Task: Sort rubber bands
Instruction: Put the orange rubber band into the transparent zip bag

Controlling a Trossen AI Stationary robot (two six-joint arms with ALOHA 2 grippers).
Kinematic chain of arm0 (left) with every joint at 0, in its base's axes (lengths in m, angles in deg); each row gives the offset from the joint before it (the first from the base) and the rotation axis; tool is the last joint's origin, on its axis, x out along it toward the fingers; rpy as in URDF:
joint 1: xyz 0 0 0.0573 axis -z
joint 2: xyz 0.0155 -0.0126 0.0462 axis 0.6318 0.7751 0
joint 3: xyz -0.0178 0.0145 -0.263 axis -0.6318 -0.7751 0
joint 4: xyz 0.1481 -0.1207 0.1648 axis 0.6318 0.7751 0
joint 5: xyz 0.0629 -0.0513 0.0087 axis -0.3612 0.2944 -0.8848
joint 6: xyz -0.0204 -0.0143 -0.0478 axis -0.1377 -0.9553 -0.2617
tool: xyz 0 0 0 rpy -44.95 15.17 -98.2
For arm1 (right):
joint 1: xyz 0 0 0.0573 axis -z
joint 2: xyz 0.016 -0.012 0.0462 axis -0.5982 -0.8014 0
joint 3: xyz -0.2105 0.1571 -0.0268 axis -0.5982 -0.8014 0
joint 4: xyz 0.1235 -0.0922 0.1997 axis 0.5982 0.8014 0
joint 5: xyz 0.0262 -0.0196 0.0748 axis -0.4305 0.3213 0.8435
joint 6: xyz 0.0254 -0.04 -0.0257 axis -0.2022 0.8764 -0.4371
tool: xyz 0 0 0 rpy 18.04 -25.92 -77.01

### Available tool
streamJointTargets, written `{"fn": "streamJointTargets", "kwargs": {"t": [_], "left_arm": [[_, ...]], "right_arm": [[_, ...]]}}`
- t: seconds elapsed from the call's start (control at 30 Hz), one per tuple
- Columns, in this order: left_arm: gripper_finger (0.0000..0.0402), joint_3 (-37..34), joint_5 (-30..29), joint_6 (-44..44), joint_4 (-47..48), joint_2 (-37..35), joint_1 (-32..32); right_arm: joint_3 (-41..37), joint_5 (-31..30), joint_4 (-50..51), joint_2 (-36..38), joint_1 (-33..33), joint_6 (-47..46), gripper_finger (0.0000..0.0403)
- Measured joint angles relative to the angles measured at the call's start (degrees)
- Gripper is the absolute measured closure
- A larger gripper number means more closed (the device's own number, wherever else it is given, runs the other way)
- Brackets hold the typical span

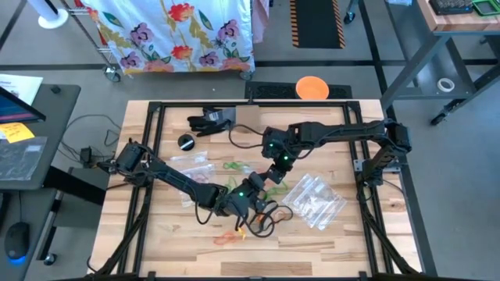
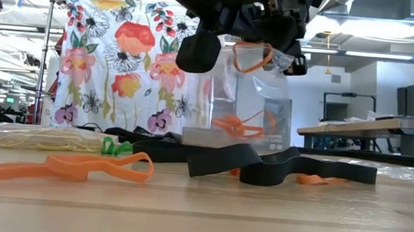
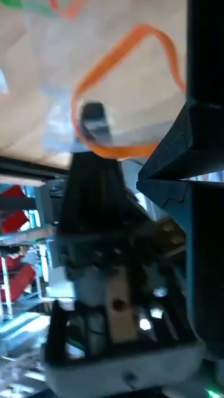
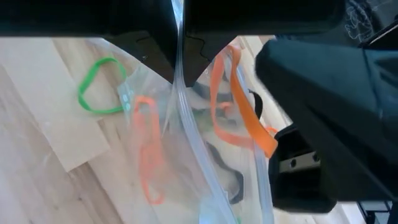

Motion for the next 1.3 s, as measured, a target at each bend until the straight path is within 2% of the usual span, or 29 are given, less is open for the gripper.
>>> {"fn": "streamJointTargets", "kwargs": {"t": [0.17,0.3,0.47,0.63,0.73,0.83,0.93,0.97,1.03,1.13,1.3], "left_arm": [[0.0401,0.0,-2.9,-1.8,-5.3,-1.6,2.2],[0.0401,0.0,-4.6,-1.3,-4.7,-4.8,4.0],[0.0401,0.0,-6.8,-5.2,1.2,-10.4,4.9],[0.0401,0.0,-7.6,-14.0,10.1,-17.2,4.3],[0.0401,0.0,-7.2,-27.2,13.0,-20.0,2.6],[0.0401,0.0,-7.5,-54.5,18.1,-20.9,1.0],[0.0401,0.0,-7.7,-72.1,30.1,-21.7,0.7],[0.0401,0.0,-6.7,-76.6,33.8,-21.7,0.8],[0.0401,0.0,-0.7,-85.8,39.6,-21.7,1.6],[0.0401,0.0,8.2,-93.8,42.6,-21.7,4.3],[0.0401,0.0,9.7,-98.3,49.9,-23.6,11.0]], "right_arm": [[0.0,0.4,2.0,0.2,0.2,0.9,0.0397],[0.0,0.5,2.4,0.7,1.3,3.8,0.0397],[0.0,0.2,2.9,1.7,2.2,6.8,0.0397],[0.0,-0.2,3.4,2.2,1.9,7.0,0.0397],[0.0,-0.2,4.1,2.1,1.9,7.0,0.0397],[0.0,-0.2,4.5,2.1,2.0,7.0,0.0397],[0.0,-0.2,4.7,2.1,2.0,7.0,0.0397],[0.0,-0.2,4.8,2.1,2.0,7.0,0.0397],[0.0,-0.2,5.1,2.1,2.0,7.0,0.0397],[0.0,-0.2,5.8,2.1,1.9,7.1,0.0397],[0.0,-0.3,5.8,2.1,1.9,7.1,0.0397]]}}
